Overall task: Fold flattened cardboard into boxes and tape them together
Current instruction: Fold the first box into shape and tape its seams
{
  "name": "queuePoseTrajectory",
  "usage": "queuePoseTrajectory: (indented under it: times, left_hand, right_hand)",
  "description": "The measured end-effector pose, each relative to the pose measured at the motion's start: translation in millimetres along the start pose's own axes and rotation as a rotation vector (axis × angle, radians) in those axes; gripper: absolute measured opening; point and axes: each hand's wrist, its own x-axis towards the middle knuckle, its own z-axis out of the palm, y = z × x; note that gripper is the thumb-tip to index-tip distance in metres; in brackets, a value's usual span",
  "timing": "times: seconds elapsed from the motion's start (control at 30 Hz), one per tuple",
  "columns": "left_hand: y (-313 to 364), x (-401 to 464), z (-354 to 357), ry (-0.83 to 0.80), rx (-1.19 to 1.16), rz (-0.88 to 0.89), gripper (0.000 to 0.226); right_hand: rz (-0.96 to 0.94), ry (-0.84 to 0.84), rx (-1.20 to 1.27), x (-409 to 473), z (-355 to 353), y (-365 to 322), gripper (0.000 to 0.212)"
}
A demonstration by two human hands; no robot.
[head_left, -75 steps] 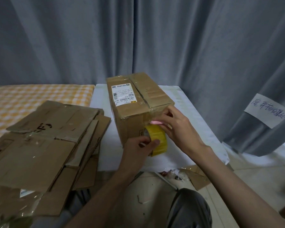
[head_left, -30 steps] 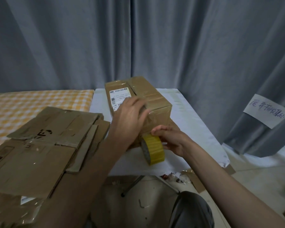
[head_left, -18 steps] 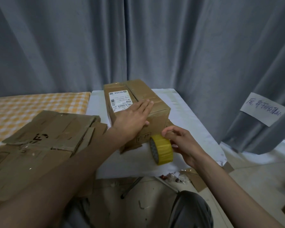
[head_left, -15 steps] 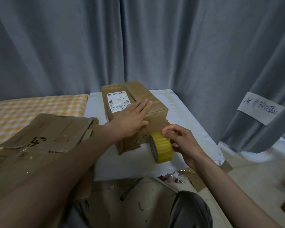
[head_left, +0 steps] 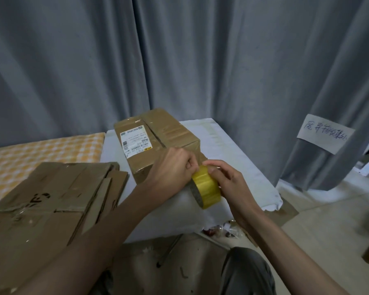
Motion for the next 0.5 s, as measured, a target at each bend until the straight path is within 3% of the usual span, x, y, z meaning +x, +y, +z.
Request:
queuePoseTrajectory:
  times: [0.13, 0.5]
  left_hand:
    - [7, 3, 8, -0.018, 0.042, -0.034, 0.012]
    - [16, -10, 8, 0.083, -0.09, 0.107, 0.012]
  right_hand:
    - [0.039, -0.022, 0.023, -4, 5, 9, 0.042]
    - [-0.091, 0.028, -0.112, 0, -1, 19, 0.014]
